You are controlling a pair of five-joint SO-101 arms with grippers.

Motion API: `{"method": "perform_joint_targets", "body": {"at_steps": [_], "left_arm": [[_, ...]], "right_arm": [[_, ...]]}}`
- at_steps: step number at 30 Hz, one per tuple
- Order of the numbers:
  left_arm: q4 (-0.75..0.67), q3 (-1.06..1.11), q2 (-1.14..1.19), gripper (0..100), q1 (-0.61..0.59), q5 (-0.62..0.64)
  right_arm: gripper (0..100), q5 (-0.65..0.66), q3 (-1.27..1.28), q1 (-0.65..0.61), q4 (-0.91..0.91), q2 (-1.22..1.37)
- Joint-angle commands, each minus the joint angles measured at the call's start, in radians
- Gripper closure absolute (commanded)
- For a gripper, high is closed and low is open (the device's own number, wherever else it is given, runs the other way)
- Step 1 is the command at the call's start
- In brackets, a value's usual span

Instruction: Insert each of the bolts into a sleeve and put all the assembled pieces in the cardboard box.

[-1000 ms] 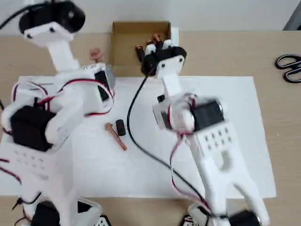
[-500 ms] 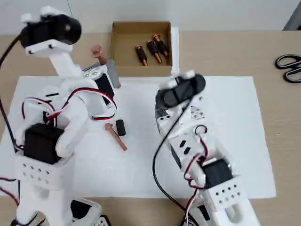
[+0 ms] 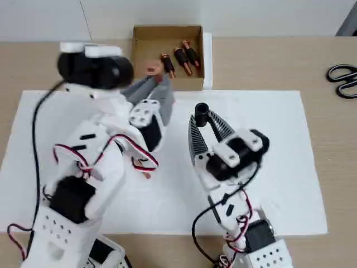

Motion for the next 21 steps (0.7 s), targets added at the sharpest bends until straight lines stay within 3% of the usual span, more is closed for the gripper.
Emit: {"method": "perform_joint_targets", "body": {"at_steps": [1, 3, 6, 11, 21], "left_arm": [[-0.261, 0.071, -0.078, 99, 0.018, -0.100], [-0.351, 0.122, -0.100, 99, 0.028, -0.158], [-0.368, 0.186, -0.123, 99, 0.080, -0.215], [-0.368, 0.275, -0.140, 99, 0.178, -0.219], [-0.368, 0.377, -0.138, 99, 0.187, -0.221]], "right_arm": [[99.5, 0.071, 0.074, -0.007, -0.010, -0.122], [99.5, 0.121, 0.137, -0.008, -0.013, -0.191], [99.5, 0.127, 0.164, -0.008, -0.016, -0.208], [99.5, 0.126, 0.178, -0.007, -0.018, -0.199], [99.5, 0.126, 0.183, -0.007, -0.018, -0.199]]}}
